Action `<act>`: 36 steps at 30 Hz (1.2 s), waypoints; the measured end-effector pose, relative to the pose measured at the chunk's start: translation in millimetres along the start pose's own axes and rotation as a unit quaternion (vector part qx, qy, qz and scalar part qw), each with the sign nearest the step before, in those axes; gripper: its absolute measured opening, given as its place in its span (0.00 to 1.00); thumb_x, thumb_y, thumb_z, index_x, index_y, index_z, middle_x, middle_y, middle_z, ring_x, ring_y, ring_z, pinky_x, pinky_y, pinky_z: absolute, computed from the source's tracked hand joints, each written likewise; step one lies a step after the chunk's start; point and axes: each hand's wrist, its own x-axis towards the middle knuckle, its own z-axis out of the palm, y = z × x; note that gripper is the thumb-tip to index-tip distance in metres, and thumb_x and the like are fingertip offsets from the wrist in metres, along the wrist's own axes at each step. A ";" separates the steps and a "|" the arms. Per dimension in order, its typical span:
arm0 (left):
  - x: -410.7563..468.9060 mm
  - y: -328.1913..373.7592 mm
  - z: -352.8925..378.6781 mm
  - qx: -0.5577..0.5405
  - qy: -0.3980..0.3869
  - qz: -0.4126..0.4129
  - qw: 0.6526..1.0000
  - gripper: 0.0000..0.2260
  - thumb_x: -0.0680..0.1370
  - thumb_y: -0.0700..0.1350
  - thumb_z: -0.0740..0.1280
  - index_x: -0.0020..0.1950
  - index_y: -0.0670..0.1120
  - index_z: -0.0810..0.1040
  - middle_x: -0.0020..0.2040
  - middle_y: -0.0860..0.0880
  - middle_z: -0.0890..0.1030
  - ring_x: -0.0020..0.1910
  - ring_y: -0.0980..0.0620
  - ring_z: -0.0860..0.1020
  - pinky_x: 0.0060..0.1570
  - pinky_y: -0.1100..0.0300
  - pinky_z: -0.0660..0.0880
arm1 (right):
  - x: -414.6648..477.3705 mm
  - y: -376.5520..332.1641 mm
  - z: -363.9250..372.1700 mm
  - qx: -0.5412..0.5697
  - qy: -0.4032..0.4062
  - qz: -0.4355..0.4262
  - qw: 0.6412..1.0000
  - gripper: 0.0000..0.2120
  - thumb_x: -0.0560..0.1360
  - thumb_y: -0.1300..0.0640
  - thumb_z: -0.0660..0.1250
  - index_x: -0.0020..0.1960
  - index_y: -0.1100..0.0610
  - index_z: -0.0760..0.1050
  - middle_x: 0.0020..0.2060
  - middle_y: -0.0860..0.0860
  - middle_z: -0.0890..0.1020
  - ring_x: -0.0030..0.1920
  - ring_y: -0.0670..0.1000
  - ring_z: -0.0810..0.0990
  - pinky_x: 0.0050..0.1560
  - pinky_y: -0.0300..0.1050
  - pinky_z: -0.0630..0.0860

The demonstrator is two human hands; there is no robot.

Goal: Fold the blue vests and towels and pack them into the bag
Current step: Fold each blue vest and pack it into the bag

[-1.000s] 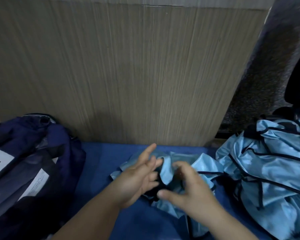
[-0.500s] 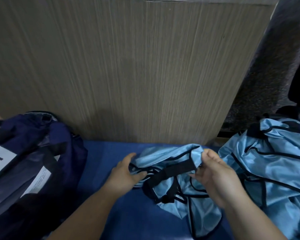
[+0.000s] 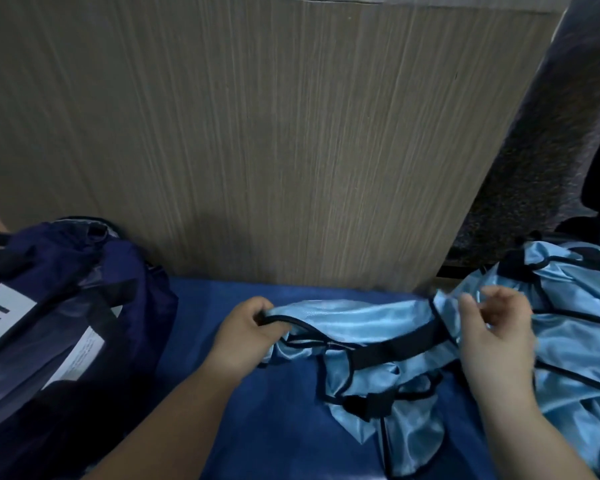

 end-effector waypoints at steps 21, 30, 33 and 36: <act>-7.9 16.4 -15.5 -0.022 -0.034 -0.022 0.999 0.13 0.77 0.56 0.68 0.45 0.46 0.78 0.45 0.44 0.83 0.45 0.47 0.81 0.50 0.50 0.76 | -23.4 12.4 23.6 -0.326 -0.284 0.041 0.901 0.47 0.72 0.30 0.61 0.78 0.47 0.37 0.73 0.50 0.67 0.72 0.54 0.67 0.69 0.60 0.61; -10.0 15.4 -16.4 -0.182 -0.122 -0.067 0.973 0.08 0.78 0.43 0.69 0.56 0.44 0.78 0.48 0.44 0.85 0.46 0.46 0.84 0.46 0.53 0.79 | -38.1 12.1 32.4 -0.221 -0.341 -0.020 0.914 0.43 0.61 0.25 0.66 0.70 0.40 0.58 0.58 0.44 0.77 0.62 0.50 0.73 0.66 0.52 0.68; -9.9 9.4 -15.6 -0.185 -0.201 -0.052 0.960 0.21 0.72 0.42 0.74 0.64 0.50 0.75 0.57 0.48 0.83 0.56 0.47 0.82 0.58 0.48 0.77 | -49.5 9.4 35.5 -0.247 -0.346 -0.072 0.902 0.36 0.63 0.31 0.73 0.62 0.42 0.59 0.57 0.39 0.67 0.57 0.48 0.69 0.62 0.46 0.67; -7.1 0.9 -21.2 -0.085 -0.285 -0.027 0.954 0.36 0.67 0.46 0.77 0.69 0.67 0.65 0.63 0.62 0.78 0.62 0.58 0.77 0.64 0.54 0.74 | -56.3 14.8 39.8 -0.260 -0.306 -0.102 0.910 0.31 0.64 0.36 0.76 0.51 0.44 0.57 0.52 0.43 0.63 0.46 0.48 0.71 0.48 0.41 0.68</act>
